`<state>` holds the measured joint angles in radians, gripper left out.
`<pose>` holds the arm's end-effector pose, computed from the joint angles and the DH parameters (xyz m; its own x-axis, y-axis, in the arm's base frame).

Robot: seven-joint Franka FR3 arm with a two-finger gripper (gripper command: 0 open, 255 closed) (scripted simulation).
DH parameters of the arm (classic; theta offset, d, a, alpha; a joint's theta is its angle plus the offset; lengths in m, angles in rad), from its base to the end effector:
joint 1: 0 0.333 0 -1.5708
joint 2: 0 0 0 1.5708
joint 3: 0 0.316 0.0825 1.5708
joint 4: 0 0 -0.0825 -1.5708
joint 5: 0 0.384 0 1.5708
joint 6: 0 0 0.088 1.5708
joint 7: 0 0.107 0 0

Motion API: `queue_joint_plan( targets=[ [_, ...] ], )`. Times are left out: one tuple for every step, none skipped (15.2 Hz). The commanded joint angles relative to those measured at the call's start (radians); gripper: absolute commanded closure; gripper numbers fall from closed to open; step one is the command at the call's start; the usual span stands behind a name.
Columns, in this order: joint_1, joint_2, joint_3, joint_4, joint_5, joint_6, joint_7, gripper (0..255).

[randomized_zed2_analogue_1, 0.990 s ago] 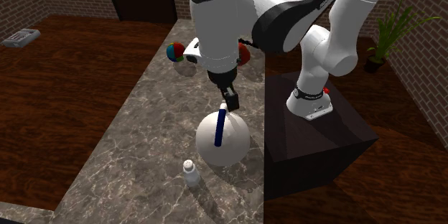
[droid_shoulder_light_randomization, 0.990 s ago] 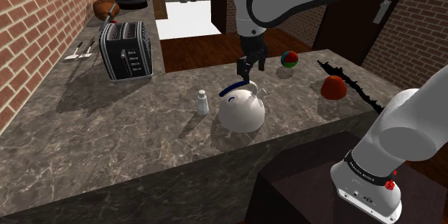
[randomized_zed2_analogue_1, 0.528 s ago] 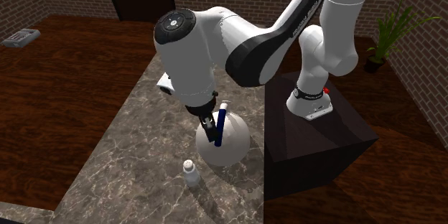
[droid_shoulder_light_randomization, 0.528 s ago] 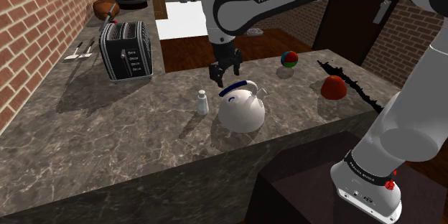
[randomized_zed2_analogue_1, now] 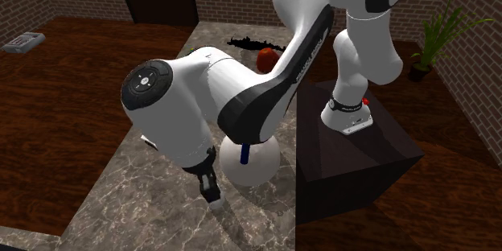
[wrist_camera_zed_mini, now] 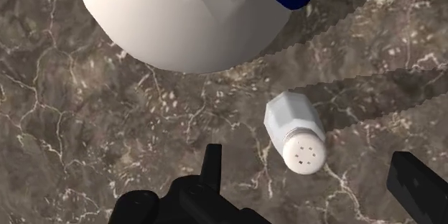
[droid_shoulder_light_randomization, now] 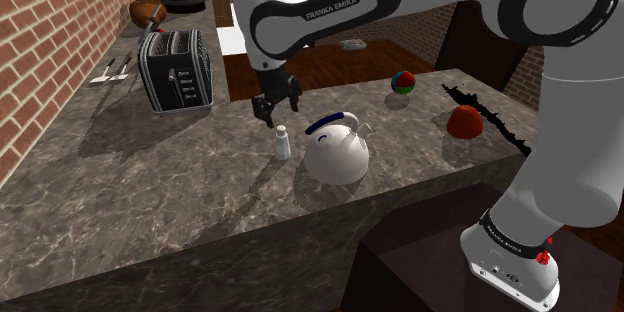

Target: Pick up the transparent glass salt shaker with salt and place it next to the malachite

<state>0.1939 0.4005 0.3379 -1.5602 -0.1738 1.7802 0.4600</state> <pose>0.5824 0.2942 0.4131 0.9871 0.0995 -0.1255 0.1123 -0.9888 0.0986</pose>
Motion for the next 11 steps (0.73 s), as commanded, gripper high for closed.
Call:
queue_joint_plan(
  targets=[
    [0.020,0.062,-0.002,0.073,-0.015,-0.013,0.016,0],
    [0.019,0.062,-0.003,0.059,-0.015,0.000,0.016,0],
    [0.018,0.062,-0.003,0.046,-0.016,0.013,0.017,0],
    [0.017,0.063,-0.004,0.034,-0.016,0.026,0.018,0],
    [0.016,0.064,-0.005,0.021,-0.017,0.039,0.019,0],
    [0.015,0.065,-0.005,0.010,-0.018,0.052,0.020,0],
    [0.014,0.066,-0.006,-0.002,-0.019,0.065,0.021,0],
    [0.013,0.068,-0.007,-0.013,-0.021,0.078,0.022,0],
    [0.012,0.068,-0.007,-0.020,-0.021,0.085,0.022,0],
    [0.012,0.068,-0.007,-0.020,-0.021,0.085,0.022,0],
    [0.012,0.069,-0.007,-0.020,-0.021,0.085,0.022,0]
  ],
)
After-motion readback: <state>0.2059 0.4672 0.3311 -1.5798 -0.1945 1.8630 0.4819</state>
